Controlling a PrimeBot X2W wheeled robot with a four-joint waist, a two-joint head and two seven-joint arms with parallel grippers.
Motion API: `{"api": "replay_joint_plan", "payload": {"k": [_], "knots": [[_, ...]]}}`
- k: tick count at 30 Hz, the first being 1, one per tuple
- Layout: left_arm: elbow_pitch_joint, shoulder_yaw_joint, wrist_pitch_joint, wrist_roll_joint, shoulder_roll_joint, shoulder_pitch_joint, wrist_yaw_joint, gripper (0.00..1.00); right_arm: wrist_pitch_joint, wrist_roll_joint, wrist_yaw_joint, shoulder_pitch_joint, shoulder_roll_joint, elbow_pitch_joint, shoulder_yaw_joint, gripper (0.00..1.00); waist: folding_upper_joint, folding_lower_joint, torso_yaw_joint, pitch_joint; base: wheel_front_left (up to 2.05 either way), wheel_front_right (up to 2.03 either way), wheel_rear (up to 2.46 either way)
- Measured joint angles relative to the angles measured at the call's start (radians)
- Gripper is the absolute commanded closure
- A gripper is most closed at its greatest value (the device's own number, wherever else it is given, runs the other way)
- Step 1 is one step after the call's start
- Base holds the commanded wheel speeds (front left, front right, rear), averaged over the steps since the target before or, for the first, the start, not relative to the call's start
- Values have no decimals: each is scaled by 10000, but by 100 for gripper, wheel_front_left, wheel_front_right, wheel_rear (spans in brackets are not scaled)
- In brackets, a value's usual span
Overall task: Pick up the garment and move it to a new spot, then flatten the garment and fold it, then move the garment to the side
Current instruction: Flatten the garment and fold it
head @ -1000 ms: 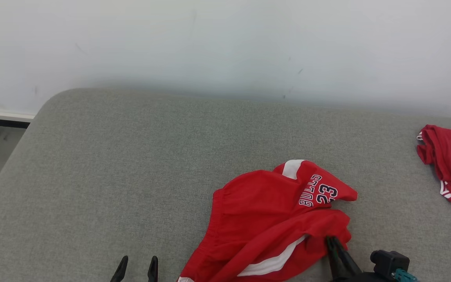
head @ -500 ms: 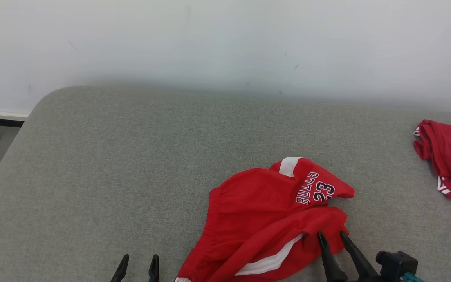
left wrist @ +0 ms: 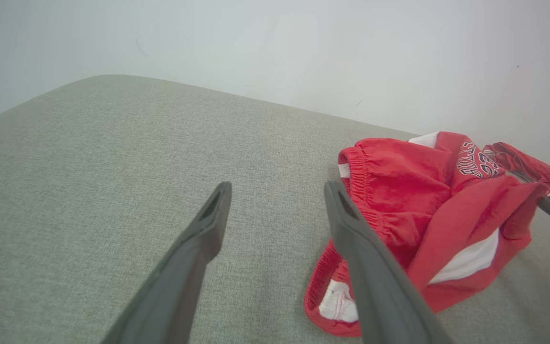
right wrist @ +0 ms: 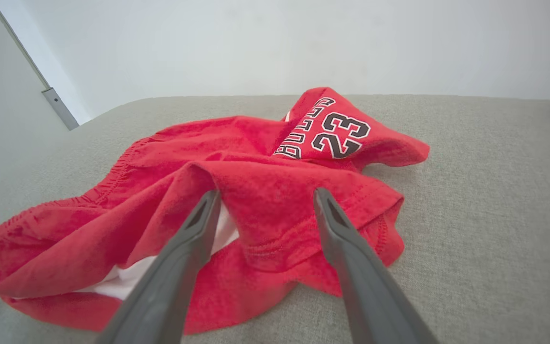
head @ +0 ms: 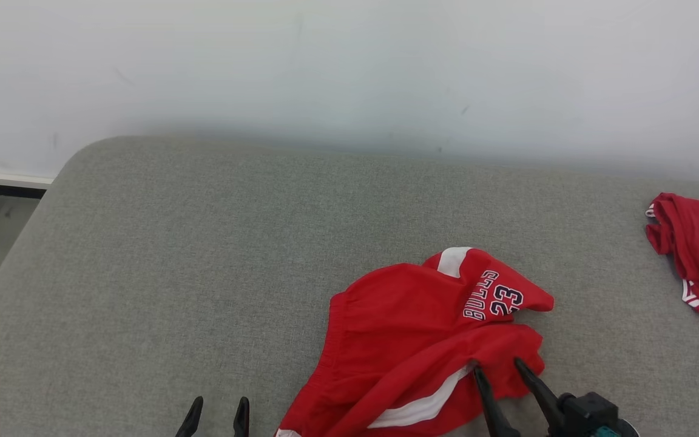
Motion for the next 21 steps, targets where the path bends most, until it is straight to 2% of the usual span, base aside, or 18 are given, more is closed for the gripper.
{"api": "replay_joint_plan", "payload": {"k": [6, 7, 8, 9, 10, 11, 15, 21], "knots": [[58, -98, 0, 4, 36, -2, 0, 0, 2, -683, 0, -595, 347, 867, -84, 0, 0, 0, 143, -41, 0, 0, 0], [58, -88, 0, 4, 52, -2, 0, 0, 2, -836, 0, -658, 345, 1024, -186, 27, 0, 1, 168, -51, 0, 0, 0], [58, -81, 0, 4, 65, -2, 0, 0, 2, -1076, 0, -706, 330, 1177, -272, 64, -1, 0, 187, -61, 0, 0, 0], [56, -63, 0, 4, 67, -2, 0, 0, 2, -1287, 0, -715, 343, 1269, -399, 64, 0, 1, 199, -70, 0, 0, 0], [54, -54, 0, 4, 63, -1, 0, 0, 0, -1375, 0, -714, 376, 1358, -531, 95, 0, 0, 201, -73, 0, 0, 0], [46, -35, 0, 4, 63, 6, 0, 0, 0, -1459, 0, -713, 393, 1448, -610, 100, 0, 0, 197, -75, 0, 0, 0], [52, 19, 0, 2, 50, 49, 0, 0, 2, -1555, 0, -704, 414, 1340, -878, 100, 0, 0, 107, -62, 0, 0, 0], [102, -10, 0, 0, 4, 35, 0, 0, 2, -1567, 0, -773, -58, 1035, -771, 100, 0, 1, 5, 2, 0, 0, 0]]}}
